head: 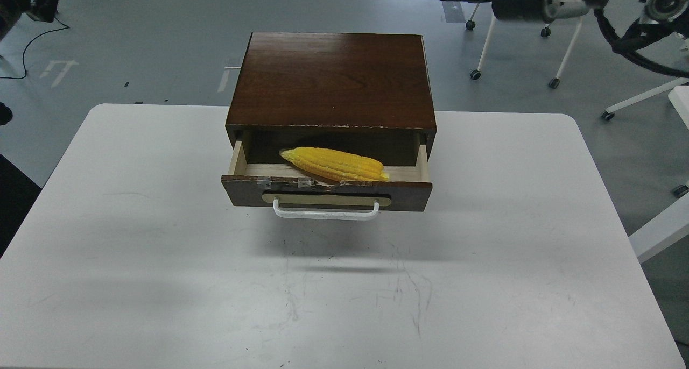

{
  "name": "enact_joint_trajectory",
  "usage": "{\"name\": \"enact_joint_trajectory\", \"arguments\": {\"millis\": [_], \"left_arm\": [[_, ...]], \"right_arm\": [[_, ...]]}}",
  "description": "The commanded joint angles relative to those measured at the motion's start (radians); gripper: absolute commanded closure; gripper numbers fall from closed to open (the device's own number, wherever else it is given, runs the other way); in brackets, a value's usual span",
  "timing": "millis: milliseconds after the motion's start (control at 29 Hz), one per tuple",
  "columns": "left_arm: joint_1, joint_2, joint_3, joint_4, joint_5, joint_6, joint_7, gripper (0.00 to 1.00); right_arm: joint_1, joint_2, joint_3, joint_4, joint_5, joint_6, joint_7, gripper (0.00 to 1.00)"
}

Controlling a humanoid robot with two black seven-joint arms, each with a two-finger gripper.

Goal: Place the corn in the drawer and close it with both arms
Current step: 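Withdraw the right arm away from the box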

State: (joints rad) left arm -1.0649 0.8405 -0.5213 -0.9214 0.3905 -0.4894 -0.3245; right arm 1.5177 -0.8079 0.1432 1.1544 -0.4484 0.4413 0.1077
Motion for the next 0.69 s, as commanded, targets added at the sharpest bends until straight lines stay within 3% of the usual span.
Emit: {"name": "enact_joint_trajectory", "arguments": {"millis": [0,103,345,517,655], "left_arm": [[-0.010,0.009,-0.006,-0.196,0.196,0.001,-0.001,1.00],[-0.010,0.012,-0.009,-0.344,0.368,0.001,-0.022,1.00],[-0.009,-0.012,-0.013,-0.539,0.612,0.001,-0.057,1.00],[0.005,-0.021,0.001,-0.643,0.873,0.001,-0.064,1.00],[0.010,-0.024,0.059,-0.724,1.013,0.001,-0.062,1.00]], "right_arm": [[-0.072,-0.020,0.044,-0.125,0.277,-0.001,0.044,0.00],[-0.170,-0.016,0.090,-0.174,0.568,-0.003,0.069,0.00],[-0.344,-0.036,0.174,-0.200,0.886,-0.007,0.075,0.00],[-0.494,-0.037,0.259,-0.258,1.017,0.004,0.078,0.00],[-0.612,-0.036,0.329,-0.289,1.022,0.011,0.125,0.00]]}}
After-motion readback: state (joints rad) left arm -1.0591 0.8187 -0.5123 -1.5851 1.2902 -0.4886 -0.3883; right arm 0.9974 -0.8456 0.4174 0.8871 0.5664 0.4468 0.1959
